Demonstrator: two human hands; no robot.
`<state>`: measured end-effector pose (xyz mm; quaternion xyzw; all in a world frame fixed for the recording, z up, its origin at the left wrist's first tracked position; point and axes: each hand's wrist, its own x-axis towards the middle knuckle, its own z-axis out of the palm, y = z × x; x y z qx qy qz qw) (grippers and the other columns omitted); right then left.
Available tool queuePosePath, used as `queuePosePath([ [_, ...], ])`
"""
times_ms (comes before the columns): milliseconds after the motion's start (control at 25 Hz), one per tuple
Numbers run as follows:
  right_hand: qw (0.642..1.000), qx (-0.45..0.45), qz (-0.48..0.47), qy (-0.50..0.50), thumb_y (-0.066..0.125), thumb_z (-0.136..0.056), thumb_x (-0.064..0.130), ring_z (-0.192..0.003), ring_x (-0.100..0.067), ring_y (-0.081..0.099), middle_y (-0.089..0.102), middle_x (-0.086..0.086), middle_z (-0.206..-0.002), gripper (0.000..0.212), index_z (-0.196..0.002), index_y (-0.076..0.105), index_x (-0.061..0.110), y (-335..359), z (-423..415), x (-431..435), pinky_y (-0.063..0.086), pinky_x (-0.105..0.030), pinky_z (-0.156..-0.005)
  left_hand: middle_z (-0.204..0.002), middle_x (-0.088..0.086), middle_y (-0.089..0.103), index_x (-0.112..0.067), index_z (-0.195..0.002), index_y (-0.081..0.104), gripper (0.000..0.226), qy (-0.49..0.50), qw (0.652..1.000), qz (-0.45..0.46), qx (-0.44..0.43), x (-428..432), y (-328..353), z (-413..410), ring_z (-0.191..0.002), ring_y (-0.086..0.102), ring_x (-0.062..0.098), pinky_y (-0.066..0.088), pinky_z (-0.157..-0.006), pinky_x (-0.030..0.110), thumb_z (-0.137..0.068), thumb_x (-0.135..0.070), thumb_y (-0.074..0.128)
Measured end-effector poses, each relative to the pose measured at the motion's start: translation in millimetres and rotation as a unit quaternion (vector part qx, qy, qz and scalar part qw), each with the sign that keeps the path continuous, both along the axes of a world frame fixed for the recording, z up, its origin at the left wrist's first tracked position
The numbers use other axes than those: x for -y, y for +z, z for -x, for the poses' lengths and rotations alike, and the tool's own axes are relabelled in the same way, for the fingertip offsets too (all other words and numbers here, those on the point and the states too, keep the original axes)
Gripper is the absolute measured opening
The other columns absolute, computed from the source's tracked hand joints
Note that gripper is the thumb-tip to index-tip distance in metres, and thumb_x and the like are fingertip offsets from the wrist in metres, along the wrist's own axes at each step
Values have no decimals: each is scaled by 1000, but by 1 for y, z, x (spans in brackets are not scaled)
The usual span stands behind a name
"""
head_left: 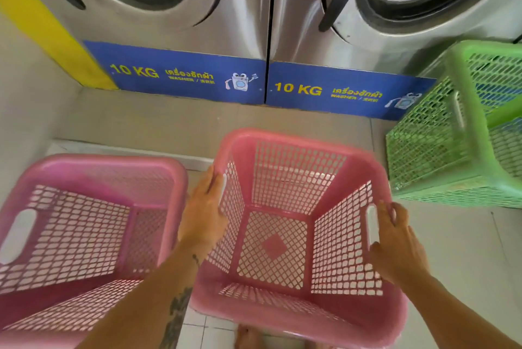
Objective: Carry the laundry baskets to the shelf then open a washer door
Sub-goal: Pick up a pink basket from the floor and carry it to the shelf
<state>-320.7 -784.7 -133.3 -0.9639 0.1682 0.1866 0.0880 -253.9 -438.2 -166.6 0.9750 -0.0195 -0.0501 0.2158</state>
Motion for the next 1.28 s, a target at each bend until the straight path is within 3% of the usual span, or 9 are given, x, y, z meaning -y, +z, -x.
queuePosePath([
  [160, 1000, 4, -17, -15, 59, -73, 2, -105, -48, 57, 21, -7, -146, 84, -146, 21, 21, -34, 7, -3, 55, -55, -75, -164, -1, 11, -30, -154, 9, 98, 35, 999, 32, -21, 3, -41, 23, -133, 45, 27, 51, -85, 28, -79, 8, 59],
  [320, 996, 15, -76, -42, 58, -73, 1, -102, -51, 59, 31, -16, -144, 85, -143, 22, 30, -54, 13, -5, 52, -53, -68, -164, -6, -3, -33, -154, -5, 112, 49, 996, 27, -65, -4, -69, 43, -144, 29, 31, 55, -93, 46, -74, 14, 58],
  [520, 988, -15, -153, -27, 59, -71, 0, -108, -40, 58, 50, -14, -128, 91, -145, 17, 31, -49, 10, -9, 53, -47, -71, -164, 0, 3, -23, -155, 8, 98, 71, 986, -33, -147, -8, -43, 33, -142, 34, 29, 49, -102, 41, -76, 4, 60],
  [640, 984, -48, -171, -27, 57, -74, 4, -117, -34, 52, 52, -13, -129, 79, -143, 27, 26, -16, 3, -3, 47, -40, -82, -146, 8, 42, -13, -137, 47, 62, 111, 979, 1, -170, 12, -6, 22, -97, 65, 19, 59, -70, 30, -78, 3, 56],
  [720, 983, -38, -179, -29, 58, -82, 9, -130, -30, 43, 46, -11, -139, 69, -146, 31, 20, 12, -1, 2, 43, -41, -95, -134, 6, 56, -13, -126, 57, 47, 115, 981, 85, -132, 34, 21, 16, -56, 56, 5, 47, -44, 18, -83, 3, 52],
  [760, 984, -25, -176, -24, 58, -86, 15, -137, -28, 37, 40, -10, -147, 68, -149, 29, 16, 27, -4, 7, 38, -41, -104, -131, 2, 59, -17, -128, 57, 46, 106, 981, 123, -107, 47, 35, 12, -51, 52, 2, 46, -43, 17, -86, 2, 51],
  [960, 986, 77, -151, 11, 61, -90, 23, -137, -27, 38, 32, -9, -154, 67, -149, 30, 14, 99, -18, 67, 32, -36, -109, -122, -2, 63, -18, -127, 60, 49, 64, 964, 257, -24, 136, 116, -10, -98, 65, 11, 55, -85, 28, -85, 5, 49],
  [1120, 977, 155, -147, 23, 66, -85, 19, -133, -29, 43, 44, -13, -144, 65, -144, 40, 11, 147, -29, 150, 33, -36, -109, -123, 0, 64, -17, -121, 64, 48, -21, 964, 266, 14, 230, 166, -27, -109, 62, 13, 44, -93, 22, -83, 7, 45],
  [1280, 963, 217, -160, 2, 67, -85, 19, -129, -26, 46, 47, -9, -140, 62, -142, 43, 11, 168, -43, 257, 34, -34, -107, -113, -1, 66, -18, -112, 67, 42, -59, 958, 271, 73, 341, 187, -51, -102, 65, 16, 50, -94, 36, -81, 1, 45],
])
